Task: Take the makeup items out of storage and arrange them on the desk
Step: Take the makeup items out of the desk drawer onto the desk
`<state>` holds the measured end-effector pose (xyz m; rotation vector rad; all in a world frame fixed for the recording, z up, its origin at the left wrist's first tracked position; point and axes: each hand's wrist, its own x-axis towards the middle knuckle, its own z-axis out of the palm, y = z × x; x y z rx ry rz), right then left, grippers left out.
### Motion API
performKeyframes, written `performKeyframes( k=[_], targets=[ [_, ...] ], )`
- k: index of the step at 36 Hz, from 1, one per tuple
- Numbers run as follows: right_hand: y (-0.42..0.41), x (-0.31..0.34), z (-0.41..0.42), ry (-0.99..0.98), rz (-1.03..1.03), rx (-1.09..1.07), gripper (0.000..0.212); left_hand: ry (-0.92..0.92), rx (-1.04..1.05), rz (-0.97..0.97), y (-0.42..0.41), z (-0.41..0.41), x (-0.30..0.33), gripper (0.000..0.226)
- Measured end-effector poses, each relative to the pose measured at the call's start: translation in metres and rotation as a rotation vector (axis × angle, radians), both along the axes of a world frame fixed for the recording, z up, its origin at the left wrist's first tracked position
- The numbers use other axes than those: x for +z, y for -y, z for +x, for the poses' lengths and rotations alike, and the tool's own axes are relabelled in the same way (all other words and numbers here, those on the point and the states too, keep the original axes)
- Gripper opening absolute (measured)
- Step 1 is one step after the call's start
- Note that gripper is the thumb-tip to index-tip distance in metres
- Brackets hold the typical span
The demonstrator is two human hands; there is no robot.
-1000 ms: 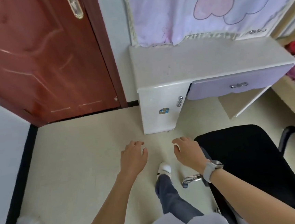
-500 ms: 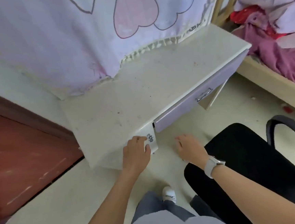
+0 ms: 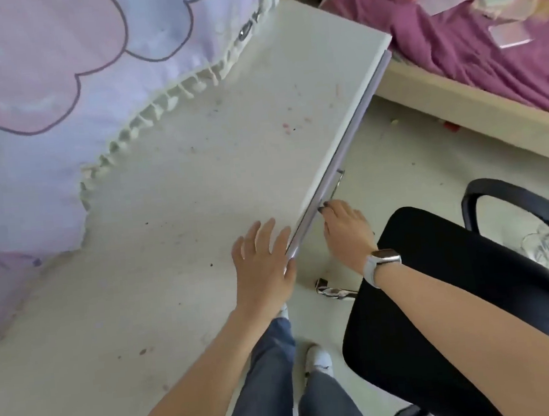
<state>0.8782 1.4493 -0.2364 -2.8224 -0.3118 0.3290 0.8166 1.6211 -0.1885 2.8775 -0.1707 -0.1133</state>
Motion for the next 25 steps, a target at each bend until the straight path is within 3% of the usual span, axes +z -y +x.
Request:
performKeyframes(
  k=[2,6,9,15,25],
  targets=[
    [0.009,-0.013,0.014,0.057,-0.083,0.098,0.039,0.016,-0.046,0.011,0.003,0.009,-0.012,0.047],
    [0.031,-0.030,0.028,-0.048,-0.350,0.284,0.049,0.049,-0.063,0.024,0.011,0.009,-0.030,0.042],
    [0.039,-0.035,0.033,0.017,-0.399,0.360,0.050,0.085,-0.035,0.003,0.014,0.008,-0.037,0.039],
    [0.039,-0.040,0.049,0.198,-0.306,0.412,0.027,0.102,0.003,0.002,0.018,0.008,-0.038,0.037],
    [0.037,-0.043,0.053,0.280,-0.178,0.407,0.020,0.100,0.082,0.027,0.032,0.004,-0.030,0.044]
  ],
)
